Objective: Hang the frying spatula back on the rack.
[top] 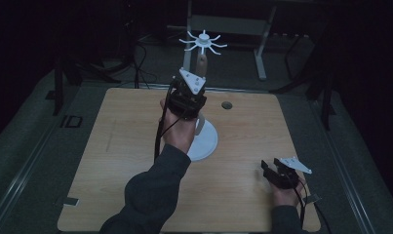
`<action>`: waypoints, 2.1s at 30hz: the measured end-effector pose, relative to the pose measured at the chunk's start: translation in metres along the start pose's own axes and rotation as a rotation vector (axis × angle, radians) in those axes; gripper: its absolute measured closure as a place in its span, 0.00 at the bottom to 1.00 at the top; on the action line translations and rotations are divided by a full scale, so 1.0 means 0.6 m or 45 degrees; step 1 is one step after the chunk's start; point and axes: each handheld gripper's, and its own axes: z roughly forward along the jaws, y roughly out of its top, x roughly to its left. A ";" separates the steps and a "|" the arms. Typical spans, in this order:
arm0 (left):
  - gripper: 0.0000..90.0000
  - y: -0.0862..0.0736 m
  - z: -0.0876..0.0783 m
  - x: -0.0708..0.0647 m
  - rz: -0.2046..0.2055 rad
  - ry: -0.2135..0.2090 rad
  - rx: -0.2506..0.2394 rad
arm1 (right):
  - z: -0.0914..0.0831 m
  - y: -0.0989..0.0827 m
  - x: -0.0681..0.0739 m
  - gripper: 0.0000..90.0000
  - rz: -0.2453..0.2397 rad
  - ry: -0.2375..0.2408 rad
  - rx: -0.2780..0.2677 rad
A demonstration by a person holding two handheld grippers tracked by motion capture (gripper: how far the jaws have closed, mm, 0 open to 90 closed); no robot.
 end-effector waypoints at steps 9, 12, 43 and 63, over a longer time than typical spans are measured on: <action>0.83 0.001 0.007 0.004 -0.014 0.012 0.018 | 0.000 0.000 0.000 0.48 0.001 0.002 -0.002; 0.82 0.002 0.010 0.005 -0.016 0.011 0.022 | 0.000 0.000 -0.001 0.48 0.001 0.002 -0.002; 0.82 0.013 0.031 0.006 0.014 0.052 0.034 | -0.001 -0.001 -0.001 0.48 -0.005 0.004 -0.003; 0.67 0.006 0.030 0.012 0.010 0.017 -0.018 | -0.003 -0.002 -0.001 0.48 -0.001 -0.001 -0.002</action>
